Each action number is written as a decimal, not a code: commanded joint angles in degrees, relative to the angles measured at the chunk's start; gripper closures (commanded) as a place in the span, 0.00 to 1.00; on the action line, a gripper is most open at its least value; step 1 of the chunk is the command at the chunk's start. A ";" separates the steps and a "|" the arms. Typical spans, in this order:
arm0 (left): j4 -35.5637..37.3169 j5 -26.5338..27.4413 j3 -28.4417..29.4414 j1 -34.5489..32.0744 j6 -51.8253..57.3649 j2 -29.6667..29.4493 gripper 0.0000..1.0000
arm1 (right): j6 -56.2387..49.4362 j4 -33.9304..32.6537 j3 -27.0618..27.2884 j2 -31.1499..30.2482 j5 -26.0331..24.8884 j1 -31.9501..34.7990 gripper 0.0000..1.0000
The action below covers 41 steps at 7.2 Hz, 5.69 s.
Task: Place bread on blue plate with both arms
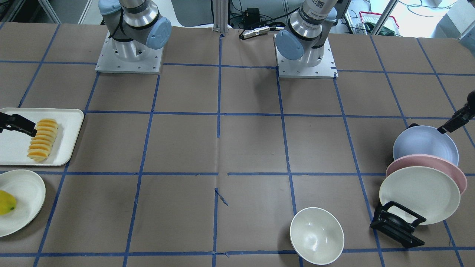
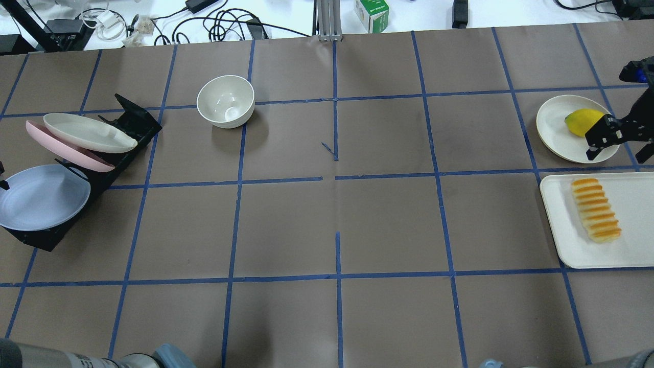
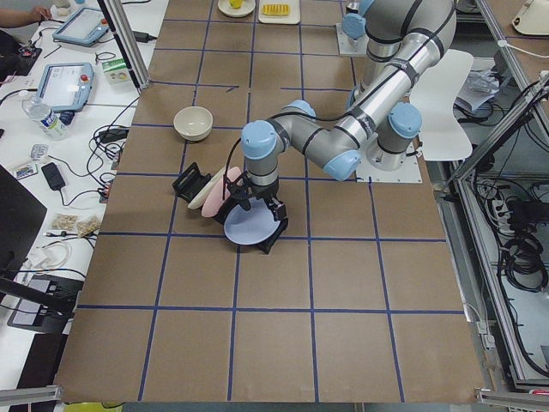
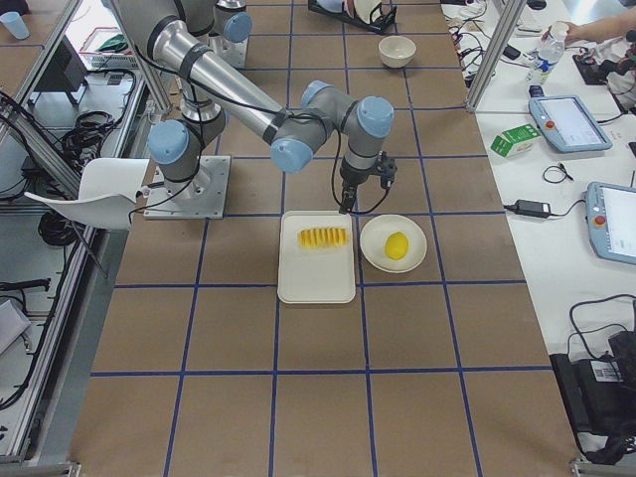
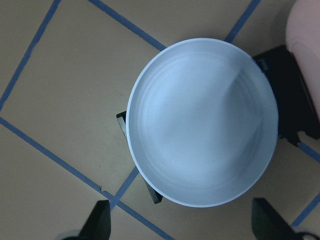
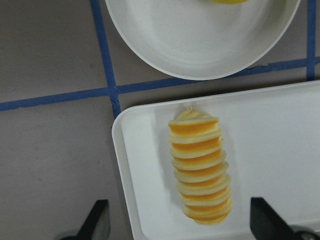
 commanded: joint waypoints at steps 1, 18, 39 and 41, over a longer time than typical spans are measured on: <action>4.01 0.96 0.00 0.93 0.24 -3.38 0.13 | -4.01 -2.88 1.71 2.03 0.61 -3.22 0.00; -6.17 10.28 2.27 0.59 2.43 6.94 1.00 | -16.68 -25.58 16.40 1.70 0.70 -3.76 1.00; 4.92 -13.93 1.03 -54.26 -1.08 -6.50 0.00 | 27.41 -7.46 0.05 -0.77 4.48 34.87 1.00; -11.26 -9.33 6.13 -54.00 -1.69 -0.87 0.00 | 34.16 -10.51 -0.83 3.87 6.48 40.07 1.00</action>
